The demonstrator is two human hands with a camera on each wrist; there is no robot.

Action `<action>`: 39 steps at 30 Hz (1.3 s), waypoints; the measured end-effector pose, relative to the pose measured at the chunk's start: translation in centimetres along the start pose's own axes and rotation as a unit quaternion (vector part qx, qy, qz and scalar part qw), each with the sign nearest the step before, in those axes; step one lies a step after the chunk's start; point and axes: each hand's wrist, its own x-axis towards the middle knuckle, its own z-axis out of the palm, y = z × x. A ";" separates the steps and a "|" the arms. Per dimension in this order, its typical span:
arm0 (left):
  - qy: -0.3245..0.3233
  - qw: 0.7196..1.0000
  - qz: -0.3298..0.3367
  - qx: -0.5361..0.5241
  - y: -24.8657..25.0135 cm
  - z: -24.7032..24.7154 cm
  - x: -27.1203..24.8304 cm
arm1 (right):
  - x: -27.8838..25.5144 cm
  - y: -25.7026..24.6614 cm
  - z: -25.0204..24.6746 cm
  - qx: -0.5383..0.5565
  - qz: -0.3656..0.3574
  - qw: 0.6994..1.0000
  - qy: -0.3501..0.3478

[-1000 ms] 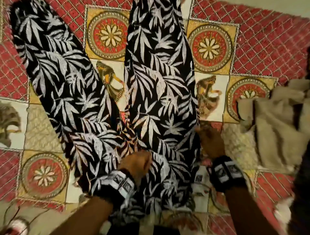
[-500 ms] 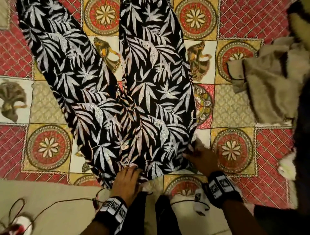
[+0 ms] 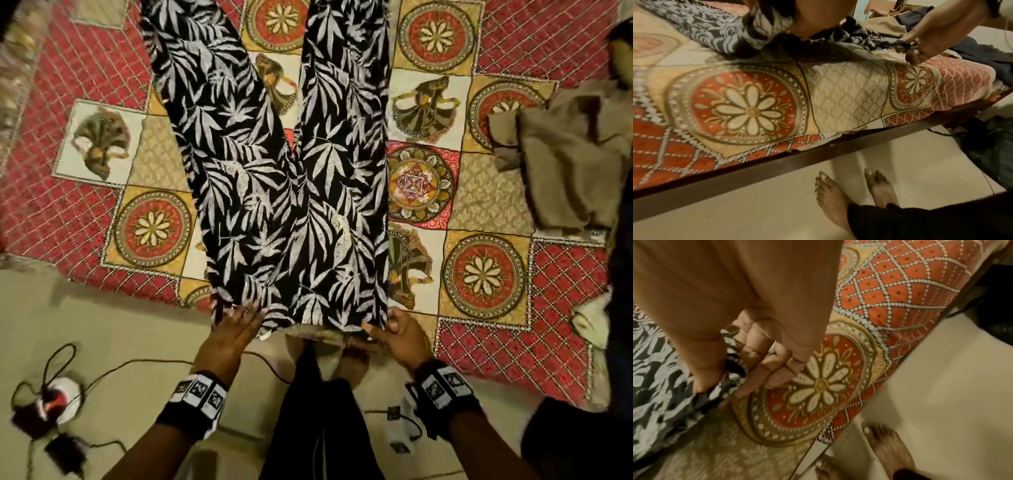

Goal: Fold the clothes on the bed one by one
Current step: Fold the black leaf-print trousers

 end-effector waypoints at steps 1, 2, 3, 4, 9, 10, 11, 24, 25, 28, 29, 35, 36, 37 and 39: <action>0.002 1.000 0.005 0.012 -0.6 0.1 -1.6 | -1.4 -0.2 0.6 0.004 0.005 1.000 -0.009; 0.002 1.000 0.009 0.021 -1.1 -0.2 -2.9 | -2.2 -0.2 1.0 0.008 0.004 1.000 -0.026; 0.005 0.999 0.014 0.028 -1.7 -0.3 -4.2 | -3.0 0.0 1.6 0.022 0.008 0.999 -0.042; 0.000 0.999 0.014 0.031 -2.0 -0.4 -5.5 | -3.8 0.2 2.1 0.039 0.011 0.997 -0.064; -0.050 0.998 -0.048 0.009 -2.3 1.1 -10.6 | -5.2 4.5 5.4 -0.046 -0.002 0.989 -0.137; -0.074 0.995 -0.073 -0.004 -2.3 1.5 -11.1 | -5.3 5.3 6.0 -0.084 0.001 0.987 -0.139; -0.097 0.990 -0.096 -0.020 -2.2 2.1 -11.6 | -5.1 6.1 6.5 -0.117 0.000 0.984 -0.134; 0.006 0.818 -0.478 -0.319 2.4 -2.6 -1.0 | 4.1 -11.4 -1.7 -0.156 -0.082 0.982 0.065; 0.008 0.827 -0.458 -0.326 2.2 -3.5 1.6 | 5.0 -13.1 -2.5 -0.142 -0.093 0.981 0.092; 0.030 0.866 -0.384 -0.318 1.2 -7.2 10.8 | 7.9 -18.1 -4.1 -0.160 -0.128 0.968 0.144; 0.036 0.876 -0.369 -0.310 0.6 -8.7 13.8 | 8.6 -19.2 -4.6 -0.166 -0.144 0.964 0.150; 0.064 0.900 -0.333 -0.274 -4.5 -14.1 29.5 | 14.1 -24.6 -5.6 -0.311 -0.146 0.924 0.170; 0.052 0.899 -0.336 -0.274 -5.1 -14.4 31.3 | 14.8 -25.7 -5.2 -0.291 -0.137 0.932 0.165; 0.035 0.897 -0.345 -0.274 -5.6 -14.6 32.6 | 15.7 -26.3 -4.7 -0.267 -0.133 0.941 0.162; 0.014 0.892 -0.361 -0.273 -6.4 -14.2 34.3 | 17.1 -27.3 -3.3 -0.255 -0.113 0.949 0.145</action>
